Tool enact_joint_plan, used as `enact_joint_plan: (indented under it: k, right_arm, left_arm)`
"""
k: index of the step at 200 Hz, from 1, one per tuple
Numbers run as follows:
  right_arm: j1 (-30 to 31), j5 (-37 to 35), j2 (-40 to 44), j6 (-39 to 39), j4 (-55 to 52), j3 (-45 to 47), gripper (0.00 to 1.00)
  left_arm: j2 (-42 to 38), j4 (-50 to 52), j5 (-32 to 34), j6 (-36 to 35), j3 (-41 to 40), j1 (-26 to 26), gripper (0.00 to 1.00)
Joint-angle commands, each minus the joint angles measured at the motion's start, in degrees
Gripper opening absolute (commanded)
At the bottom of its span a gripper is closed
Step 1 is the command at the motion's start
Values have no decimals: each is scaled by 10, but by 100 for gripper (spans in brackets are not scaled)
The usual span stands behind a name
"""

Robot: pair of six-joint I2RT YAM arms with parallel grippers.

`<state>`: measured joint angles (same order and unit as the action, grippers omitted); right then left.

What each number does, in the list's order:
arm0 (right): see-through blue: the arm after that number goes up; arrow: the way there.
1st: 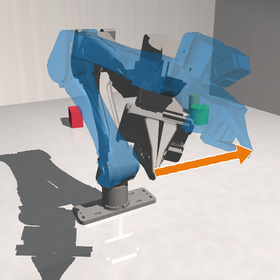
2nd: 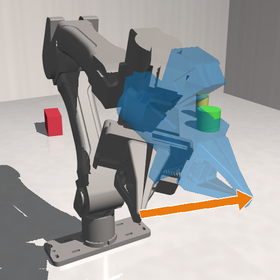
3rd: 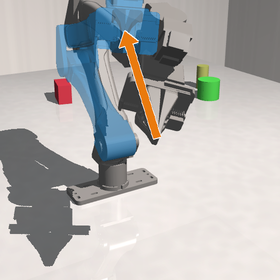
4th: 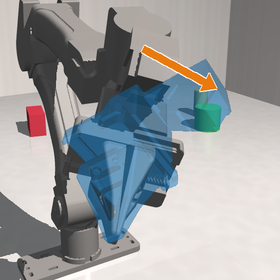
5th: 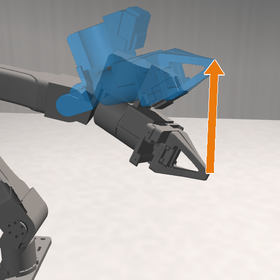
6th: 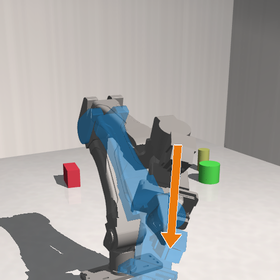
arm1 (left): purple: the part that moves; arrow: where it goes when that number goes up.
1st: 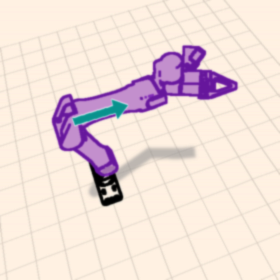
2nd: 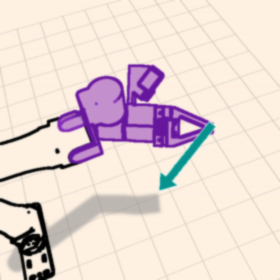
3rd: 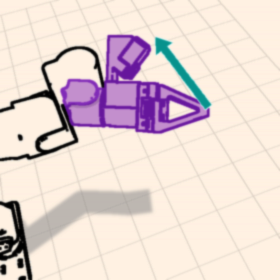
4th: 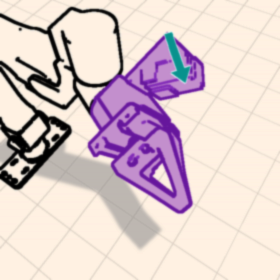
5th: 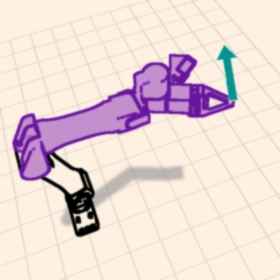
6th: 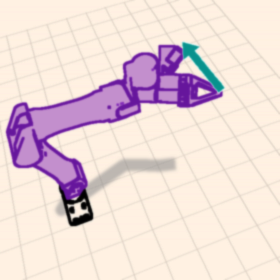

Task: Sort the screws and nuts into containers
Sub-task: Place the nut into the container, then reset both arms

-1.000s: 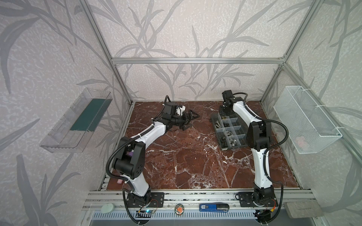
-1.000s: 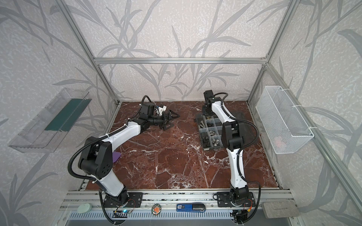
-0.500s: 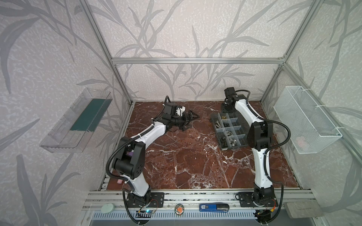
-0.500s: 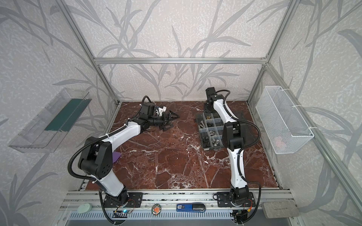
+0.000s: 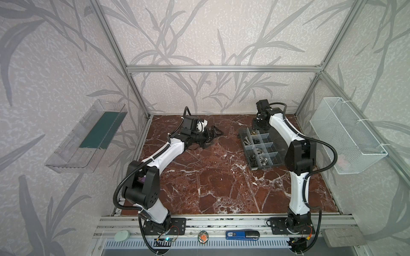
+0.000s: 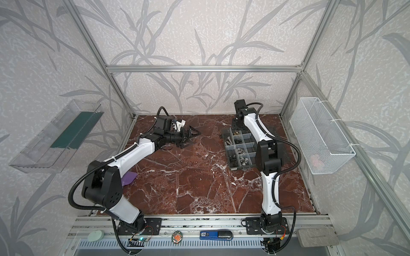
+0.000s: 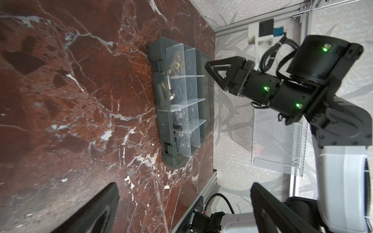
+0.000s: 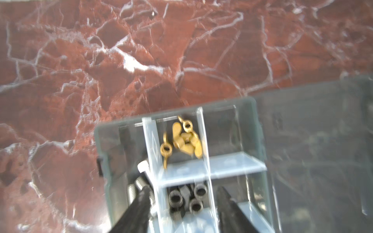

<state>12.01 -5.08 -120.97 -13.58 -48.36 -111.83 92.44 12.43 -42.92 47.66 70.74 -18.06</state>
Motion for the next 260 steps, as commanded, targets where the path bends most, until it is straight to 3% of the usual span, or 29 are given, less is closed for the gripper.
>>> enact_joint_plan:
  k: [1,8,22,54,104,150,181,210,233,260]
  right_arm:
    - [-2,-14,100,-2,34,66,76]
    - [-2,-20,126,-4,48,98,80]
    - [-2,-31,177,-7,77,162,100]
    - [-2,-77,306,-13,172,328,99]
    - [-2,-152,455,-3,357,589,99]
    - [-2,-160,542,76,675,825,99]
    - [-1,-148,531,143,954,955,99]
    - [-1,-191,501,209,994,971,99]
    - [-1,-205,463,181,1007,964,99]
    - [-2,-183,379,181,1162,997,99]
  left_arm:
    - [-45,92,76,-87,34,20,99]
    - [-56,109,102,-106,37,25,100]
    - [-83,124,170,-141,33,33,99]
    - [-139,163,349,-219,28,58,99]
    - [-171,105,620,-288,-57,96,100]
    - [-139,-30,815,-321,-173,135,99]
    - [-105,-92,837,-350,-227,151,100]
    - [-83,-161,819,-376,-265,164,99]
    - [-77,-256,762,-380,-311,172,99]
    - [-92,-402,696,-403,-376,174,100]
